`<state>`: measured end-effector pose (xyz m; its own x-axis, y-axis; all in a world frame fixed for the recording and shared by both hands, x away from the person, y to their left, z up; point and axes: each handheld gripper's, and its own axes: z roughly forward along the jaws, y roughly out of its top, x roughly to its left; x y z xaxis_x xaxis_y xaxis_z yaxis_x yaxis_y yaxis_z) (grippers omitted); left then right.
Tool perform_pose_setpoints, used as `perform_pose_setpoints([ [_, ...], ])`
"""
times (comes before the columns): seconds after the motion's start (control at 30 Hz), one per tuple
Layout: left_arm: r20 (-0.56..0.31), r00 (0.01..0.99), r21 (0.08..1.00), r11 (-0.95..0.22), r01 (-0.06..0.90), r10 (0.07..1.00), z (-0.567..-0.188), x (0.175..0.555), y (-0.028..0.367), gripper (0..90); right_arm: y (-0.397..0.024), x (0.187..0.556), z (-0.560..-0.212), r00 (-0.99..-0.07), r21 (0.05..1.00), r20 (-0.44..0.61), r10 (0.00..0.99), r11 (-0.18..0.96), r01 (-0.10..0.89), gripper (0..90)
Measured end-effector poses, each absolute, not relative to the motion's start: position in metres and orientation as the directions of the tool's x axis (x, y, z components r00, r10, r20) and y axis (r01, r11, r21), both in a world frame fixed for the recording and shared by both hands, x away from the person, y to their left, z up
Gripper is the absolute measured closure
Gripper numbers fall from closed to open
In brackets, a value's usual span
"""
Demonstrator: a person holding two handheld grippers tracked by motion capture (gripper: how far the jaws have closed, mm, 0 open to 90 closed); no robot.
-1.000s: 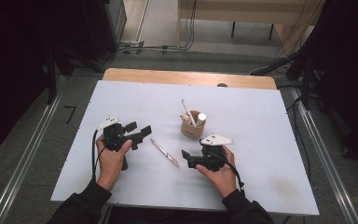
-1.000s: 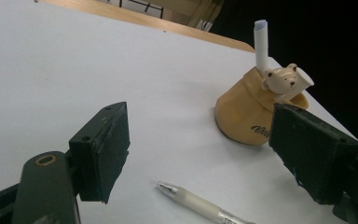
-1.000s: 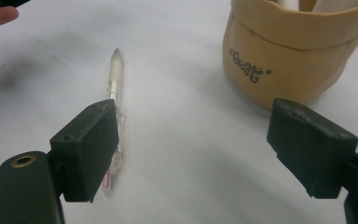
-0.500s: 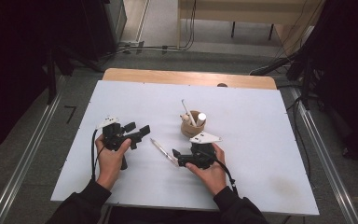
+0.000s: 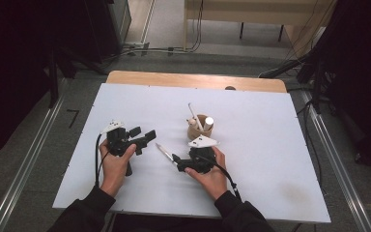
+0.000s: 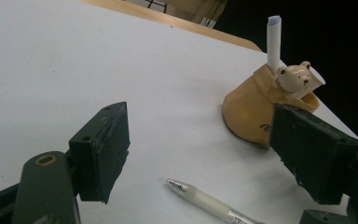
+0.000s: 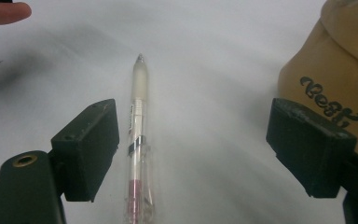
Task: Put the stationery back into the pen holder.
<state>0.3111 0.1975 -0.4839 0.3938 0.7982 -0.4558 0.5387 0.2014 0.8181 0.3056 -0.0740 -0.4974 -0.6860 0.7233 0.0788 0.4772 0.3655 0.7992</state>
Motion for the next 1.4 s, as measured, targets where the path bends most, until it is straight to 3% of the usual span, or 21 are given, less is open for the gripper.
perform_pose_setpoints([
  [0.73, -0.462, 0.391, 0.817, 0.211, 0.536, 0.796, -0.484, 0.311, 0.198, 21.6, -0.045, 0.313, -0.503, -0.703, 0.790, 0.049, 0.709, 0.403, 0.462, 18.9],
  [1.4, -0.465, 0.393, 0.816, 0.212, 0.537, 0.794, -0.484, 0.312, 0.199, 21.9, -0.026, 0.319, -0.509, -0.722, 0.782, 0.017, 0.691, 0.440, 0.440, 39.6],
])
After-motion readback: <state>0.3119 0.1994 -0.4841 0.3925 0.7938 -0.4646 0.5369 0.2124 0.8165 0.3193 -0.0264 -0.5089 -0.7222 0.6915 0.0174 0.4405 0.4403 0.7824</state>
